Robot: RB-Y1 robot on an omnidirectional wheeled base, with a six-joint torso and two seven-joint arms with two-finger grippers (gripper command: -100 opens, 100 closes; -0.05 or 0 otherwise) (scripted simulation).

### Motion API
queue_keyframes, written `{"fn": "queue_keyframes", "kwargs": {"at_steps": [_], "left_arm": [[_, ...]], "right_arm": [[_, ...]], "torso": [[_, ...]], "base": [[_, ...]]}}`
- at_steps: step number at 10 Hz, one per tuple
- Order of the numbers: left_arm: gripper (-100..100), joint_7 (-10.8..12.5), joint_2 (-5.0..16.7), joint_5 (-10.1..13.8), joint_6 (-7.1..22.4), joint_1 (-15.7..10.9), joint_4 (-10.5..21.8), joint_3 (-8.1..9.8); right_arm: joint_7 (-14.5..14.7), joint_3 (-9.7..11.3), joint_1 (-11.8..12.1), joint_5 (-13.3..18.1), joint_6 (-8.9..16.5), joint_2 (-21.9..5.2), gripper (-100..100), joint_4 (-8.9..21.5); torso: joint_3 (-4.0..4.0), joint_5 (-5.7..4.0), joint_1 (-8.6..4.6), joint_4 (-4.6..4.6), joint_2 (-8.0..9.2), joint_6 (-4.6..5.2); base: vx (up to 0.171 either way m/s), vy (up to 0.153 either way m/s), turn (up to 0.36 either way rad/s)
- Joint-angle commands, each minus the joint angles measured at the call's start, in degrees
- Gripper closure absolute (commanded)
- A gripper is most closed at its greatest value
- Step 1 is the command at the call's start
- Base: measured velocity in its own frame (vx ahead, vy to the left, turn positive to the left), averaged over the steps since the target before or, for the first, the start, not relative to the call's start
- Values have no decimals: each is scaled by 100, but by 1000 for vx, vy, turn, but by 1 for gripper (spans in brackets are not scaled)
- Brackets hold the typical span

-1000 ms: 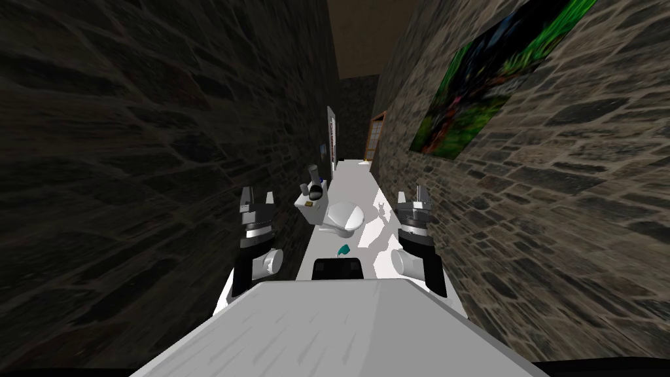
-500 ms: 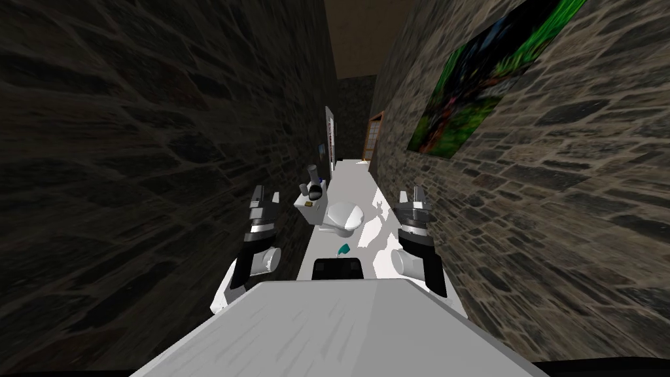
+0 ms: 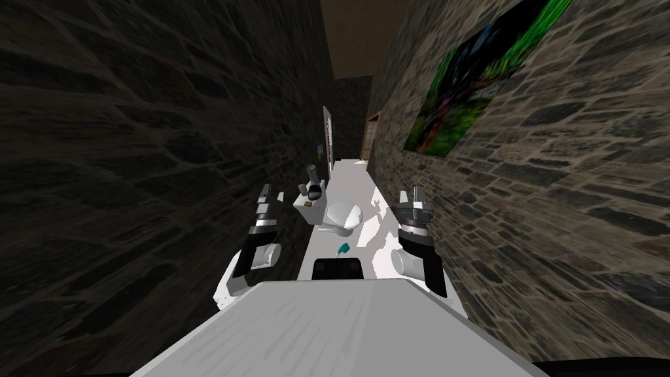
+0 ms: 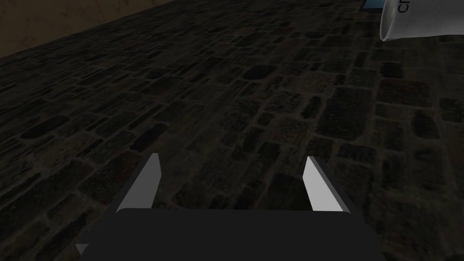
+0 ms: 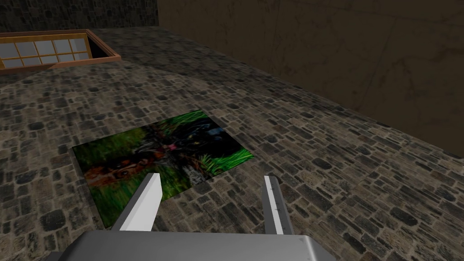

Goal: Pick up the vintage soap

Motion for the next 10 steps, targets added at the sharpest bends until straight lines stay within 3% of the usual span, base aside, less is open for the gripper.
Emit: {"fn": "queue_keyframes", "kwargs": {"at_steps": [1,10], "left_arm": [[-100,50,27,-7,210,-76,53,2],[-100,483,130,-38,1471,-664,366,59]], "right_arm": [[0,0,0,0,0,0,0,0],[0,0,1,0,0,0,0,0]], "torso": [[0,0,0,0,0,0],[-2,0,-3,-1,-4,-2]], "base": [[-15,30,-24],[-14,23,-42]]}}
